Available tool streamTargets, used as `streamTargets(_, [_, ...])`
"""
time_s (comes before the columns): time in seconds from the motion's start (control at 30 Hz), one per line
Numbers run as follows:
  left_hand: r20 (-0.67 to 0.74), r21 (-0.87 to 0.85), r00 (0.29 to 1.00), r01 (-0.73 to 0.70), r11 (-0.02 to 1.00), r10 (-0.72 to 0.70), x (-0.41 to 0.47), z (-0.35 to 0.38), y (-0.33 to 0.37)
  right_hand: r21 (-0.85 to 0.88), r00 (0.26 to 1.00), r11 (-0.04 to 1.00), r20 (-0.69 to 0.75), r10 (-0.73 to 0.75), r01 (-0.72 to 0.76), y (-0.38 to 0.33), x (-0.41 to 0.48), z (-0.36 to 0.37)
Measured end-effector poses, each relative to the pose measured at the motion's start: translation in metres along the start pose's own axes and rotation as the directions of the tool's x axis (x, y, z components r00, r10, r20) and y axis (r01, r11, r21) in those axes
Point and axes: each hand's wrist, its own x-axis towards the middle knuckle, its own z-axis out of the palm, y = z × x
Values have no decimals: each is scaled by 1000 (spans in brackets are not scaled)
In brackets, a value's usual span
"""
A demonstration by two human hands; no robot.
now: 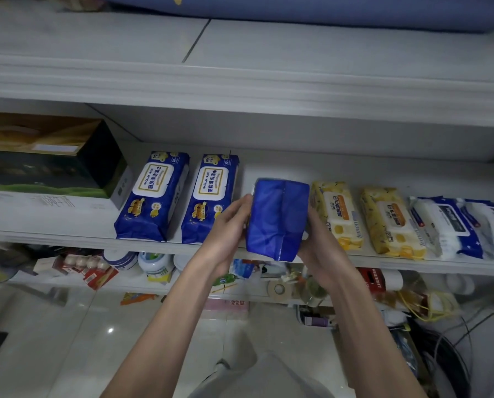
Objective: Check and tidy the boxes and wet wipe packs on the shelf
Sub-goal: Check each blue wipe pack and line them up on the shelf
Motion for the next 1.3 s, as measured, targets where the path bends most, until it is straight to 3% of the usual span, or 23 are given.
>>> streamTargets(0.1, [29,57,998,-56,997,54,-6,-11,8,-22,995,997,66,78,-77,-3,3,-26])
streamTargets(0.2, [-30,271,976,-198,942,214,-14,-7,1,-28,980,990,143,139,-137,0,3,-28])
streamTargets(0.27, [-70,297,956,-252,921,284,-18,-3,-16,-3,984,990,103,143,-144,11,4,-20])
streamTargets(0.33, [-131,172,965,-205,964,229,-19,-5,-33,71,989,987,39,142,-145,27,6,-17])
streamTargets(0.4, [-94,41,992,-80,996,84,-19,-7,-44,176,987,971,11,163,-162,44,9,-18])
streamTargets(0.47, [-7,-5,1000,-3,1000,3,-17,-7,-52,230,983,956,13,184,-182,56,15,-18])
streamTargets(0.57, [-42,-27,999,12,1000,-13,-10,-4,-60,190,980,962,8,199,-196,68,27,-22])
streamTargets(0.73, [-89,44,995,57,997,-53,7,1,-72,77,978,980,-85,188,-182,83,45,-24])
streamTargets(0.83, [-103,82,992,78,994,-70,10,2,-79,-82,971,978,-159,177,-192,97,52,-23])
streamTargets(0.93, [-121,125,991,72,989,-57,12,1,-82,-107,966,973,-179,184,-205,100,49,-22])
streamTargets(1.07, [-167,177,986,60,982,-30,1,0,-86,-207,961,971,-268,63,-121,110,38,-21])
streamTargets(1.3, [-157,228,987,8,974,29,-8,-1,-106,-82,953,997,-303,-11,-14,135,18,-13])
